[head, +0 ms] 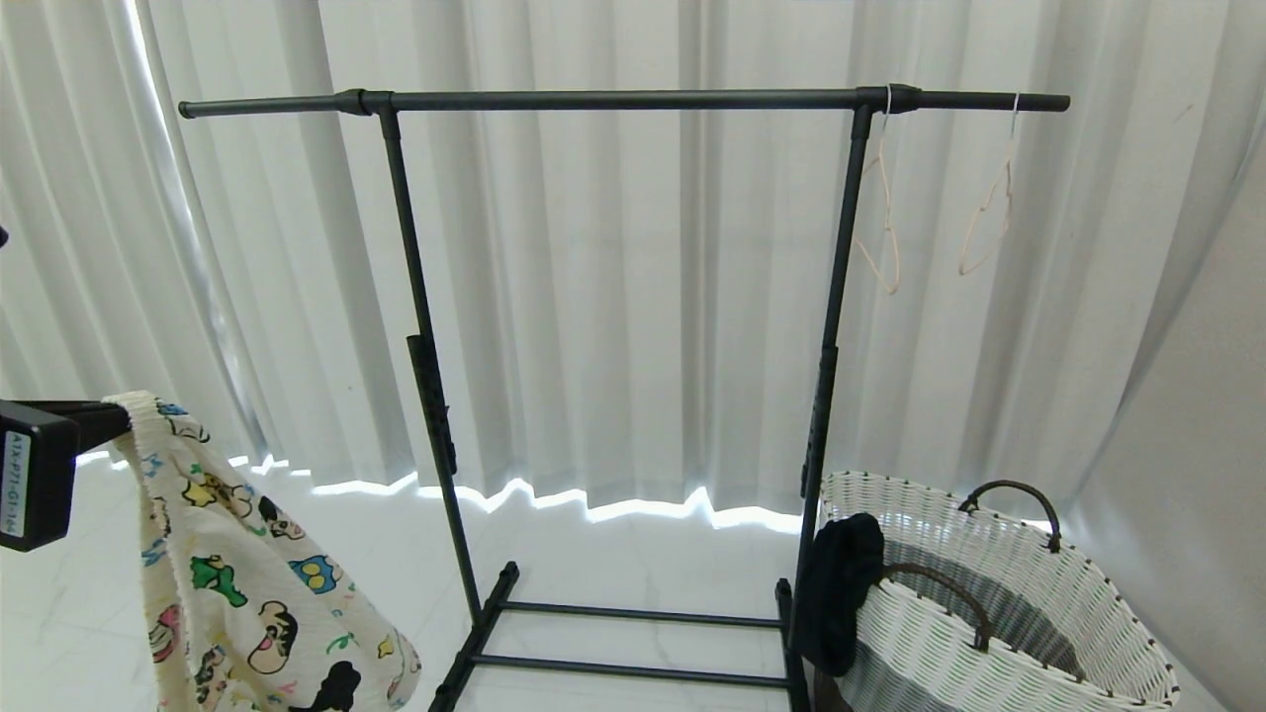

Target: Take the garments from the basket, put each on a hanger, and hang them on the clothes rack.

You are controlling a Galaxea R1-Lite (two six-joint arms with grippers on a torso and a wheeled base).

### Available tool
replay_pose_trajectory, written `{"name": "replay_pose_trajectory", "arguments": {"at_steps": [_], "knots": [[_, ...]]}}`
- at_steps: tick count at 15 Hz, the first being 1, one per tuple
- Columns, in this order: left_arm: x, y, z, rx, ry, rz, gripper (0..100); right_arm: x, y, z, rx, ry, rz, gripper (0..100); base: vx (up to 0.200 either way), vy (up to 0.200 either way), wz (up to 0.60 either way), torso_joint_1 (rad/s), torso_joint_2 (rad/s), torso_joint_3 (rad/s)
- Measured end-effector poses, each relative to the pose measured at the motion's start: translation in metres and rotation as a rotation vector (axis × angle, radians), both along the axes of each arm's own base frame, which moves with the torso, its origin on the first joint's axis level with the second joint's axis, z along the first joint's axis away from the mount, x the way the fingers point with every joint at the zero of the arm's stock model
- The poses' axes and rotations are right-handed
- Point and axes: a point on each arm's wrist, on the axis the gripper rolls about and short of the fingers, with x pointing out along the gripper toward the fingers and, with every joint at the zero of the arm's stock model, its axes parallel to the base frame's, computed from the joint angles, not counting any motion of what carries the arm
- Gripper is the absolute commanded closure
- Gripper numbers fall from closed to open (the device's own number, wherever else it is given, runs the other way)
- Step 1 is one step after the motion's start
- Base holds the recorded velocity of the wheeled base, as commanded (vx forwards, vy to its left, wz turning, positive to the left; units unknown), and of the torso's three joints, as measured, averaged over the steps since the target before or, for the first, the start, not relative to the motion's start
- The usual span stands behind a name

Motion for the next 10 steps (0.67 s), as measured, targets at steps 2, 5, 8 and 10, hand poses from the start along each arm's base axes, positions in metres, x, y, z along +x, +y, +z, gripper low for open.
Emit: {"name": "replay_pose_trajectory", "arguments": {"at_steps": [2, 5, 8, 10], "knots": [[0.000, 0.001, -0.003, 0.002, 0.012, 0.006, 100, 0.002, 0.001, -0.003, 0.028, -0.038, 0.030, 0, 0.000, 0.000, 0.00, 0.009, -0.04, -0.016], [-0.002, 0.002, -0.010, 0.007, 0.031, 0.008, 100, 0.003, 0.002, -0.007, 0.065, -0.052, 0.037, 0, 0.000, 0.000, 0.00, 0.092, -0.27, -0.211], [-0.005, 0.002, -0.013, 0.027, 0.037, -0.001, 100, 0.004, 0.002, -0.008, 0.096, -0.054, 0.022, 0, 0.000, 0.000, 0.00, 0.150, -0.46, -0.284], [-0.005, 0.002, -0.013, 0.029, 0.036, -0.002, 100, 0.003, 0.002, -0.008, 0.096, -0.058, 0.023, 0, 0.000, 0.000, 0.00, 0.178, -0.46, -0.283]]}}
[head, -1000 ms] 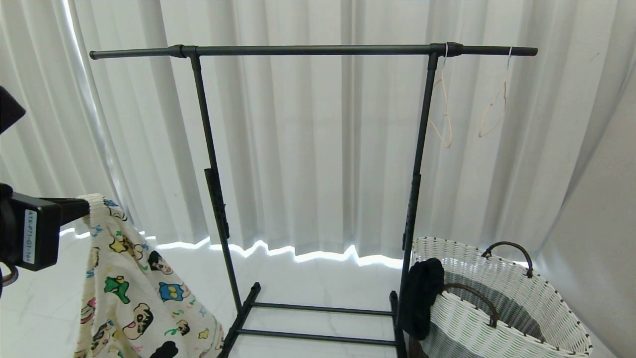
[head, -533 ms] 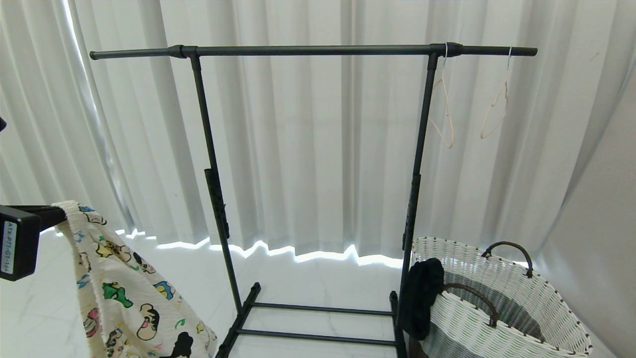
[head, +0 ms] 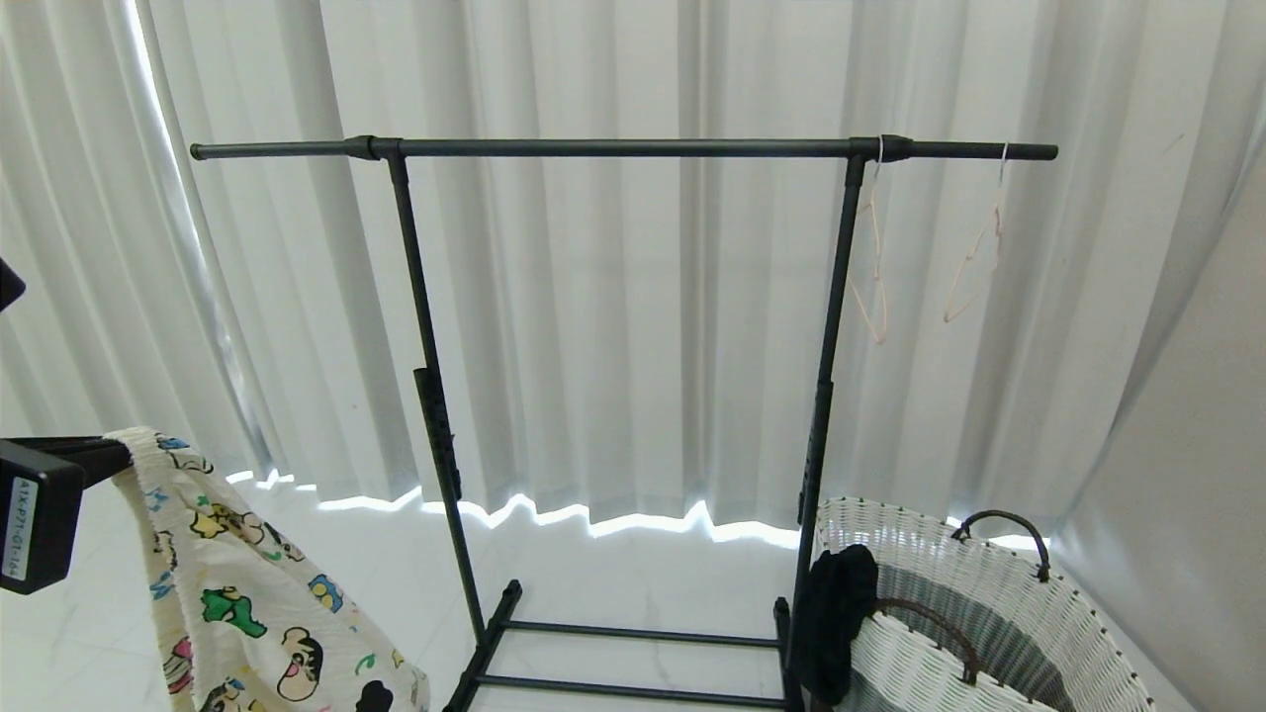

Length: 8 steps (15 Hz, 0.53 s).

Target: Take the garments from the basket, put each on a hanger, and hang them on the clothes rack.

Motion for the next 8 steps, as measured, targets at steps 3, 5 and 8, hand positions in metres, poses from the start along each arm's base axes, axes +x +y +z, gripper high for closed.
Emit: {"name": "replay_pose_trajectory", "arguments": {"at_steps": [3, 5, 8], "knots": [[-0.0006, 0.0001, 0.0002, -0.002, -0.002, 0.000, 100, 0.0015, 0.0003, 0.0075, 0.002, -0.047, 0.004, 0, 0.000, 0.000, 0.00, 0.188, -0.48, -0.279], [-0.0016, 0.0003, 0.0009, -0.002, -0.006, -0.001, 100, 0.0020, 0.0003, 0.0087, 0.000, -0.052, 0.000, 0, 0.000, 0.000, 0.00, 0.198, -0.49, -0.278], [-0.0034, 0.0006, 0.0015, -0.006, -0.015, 0.000, 100, 0.0024, 0.0003, 0.0057, -0.005, -0.040, -0.002, 0, 0.000, 0.000, 0.00, 0.211, -0.49, -0.281]]}}
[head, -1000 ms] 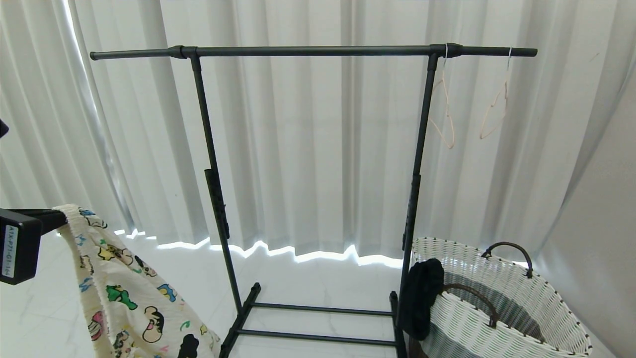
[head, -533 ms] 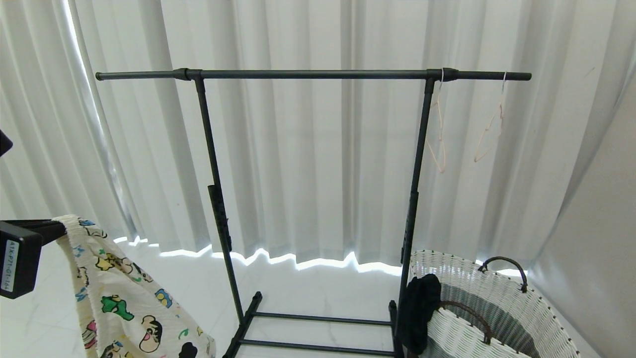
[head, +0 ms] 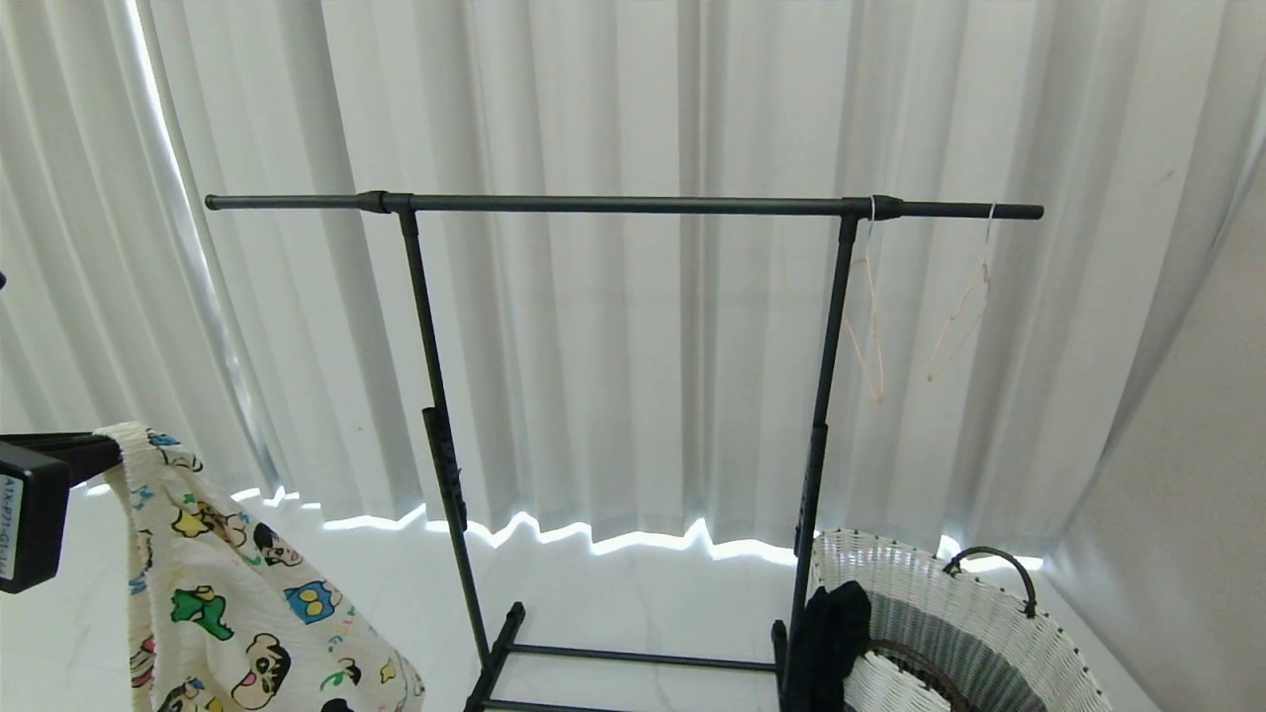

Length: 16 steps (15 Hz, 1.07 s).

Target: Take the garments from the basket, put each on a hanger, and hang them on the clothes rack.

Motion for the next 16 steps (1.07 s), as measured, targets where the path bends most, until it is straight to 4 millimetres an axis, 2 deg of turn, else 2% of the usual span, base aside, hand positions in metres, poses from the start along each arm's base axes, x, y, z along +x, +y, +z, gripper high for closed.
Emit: {"name": "replay_pose_trajectory", "arguments": {"at_steps": [6, 9, 13, 16], "knots": [[-0.003, 0.000, -0.008, 0.011, 0.021, -0.008, 100, 0.003, 0.000, -0.002, 0.002, 0.010, -0.004, 0, 0.000, 0.000, 0.00, 0.229, -0.51, -0.283], [0.002, -0.002, -0.005, 0.035, -0.031, -0.032, 100, 0.002, -0.001, -0.003, 0.005, 0.015, -0.017, 0, 0.000, 0.000, 0.00, 0.256, -0.55, -0.294], [0.007, -0.003, -0.007, 0.039, -0.043, -0.036, 100, -0.002, -0.002, -0.008, 0.009, 0.017, -0.006, 0, 0.000, 0.000, 0.00, 0.080, -0.16, -0.088], [0.009, -0.003, -0.008, 0.039, -0.037, -0.033, 100, 0.001, -0.001, -0.005, 0.025, -0.031, 0.011, 0, 0.200, 0.000, 0.00, 0.009, -0.02, -0.004]]}}
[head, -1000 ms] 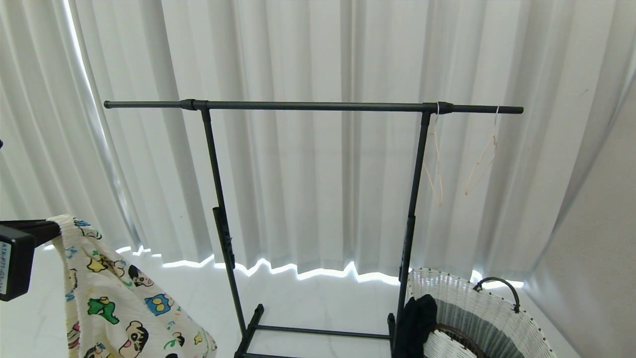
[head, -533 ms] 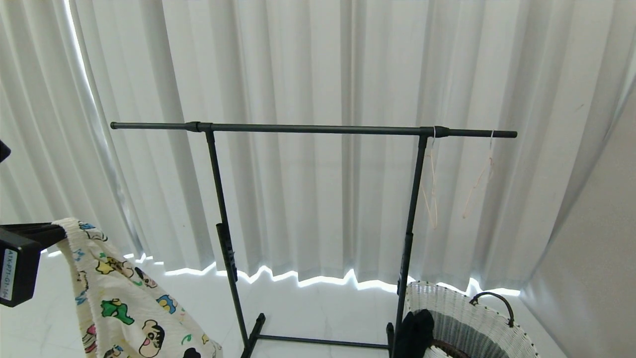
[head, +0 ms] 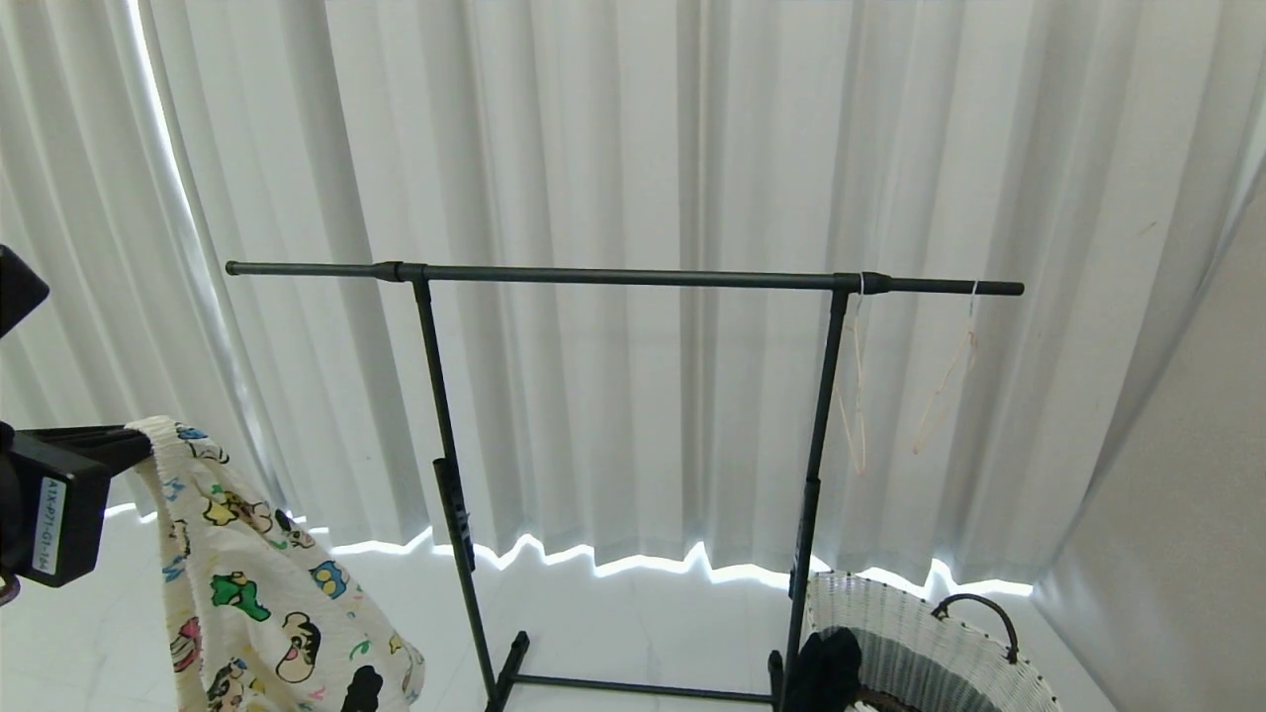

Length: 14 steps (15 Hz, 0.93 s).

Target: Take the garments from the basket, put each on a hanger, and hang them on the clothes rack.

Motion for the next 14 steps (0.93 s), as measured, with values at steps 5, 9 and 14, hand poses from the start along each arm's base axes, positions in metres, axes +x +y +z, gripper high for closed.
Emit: {"name": "replay_pose_trajectory", "arguments": {"at_steps": [5, 9, 14], "knots": [[0.001, 0.000, 0.000, 0.001, 0.003, 0.001, 100, 0.008, 0.002, -0.002, 0.010, 0.011, 0.020, 0, 0.200, 0.000, 0.00, 0.010, 0.00, 0.000], [0.001, 0.000, 0.001, -0.001, -0.001, 0.002, 100, 0.012, 0.003, -0.003, 0.012, 0.026, 0.020, 0, 0.200, 0.000, 0.00, 0.001, 0.00, 0.000], [0.004, -0.001, 0.004, -0.006, -0.033, 0.003, 100, 0.028, 0.005, -0.004, 0.024, 0.001, 0.016, 0, 0.200, 0.000, 0.00, 0.002, 0.00, 0.001]]}}
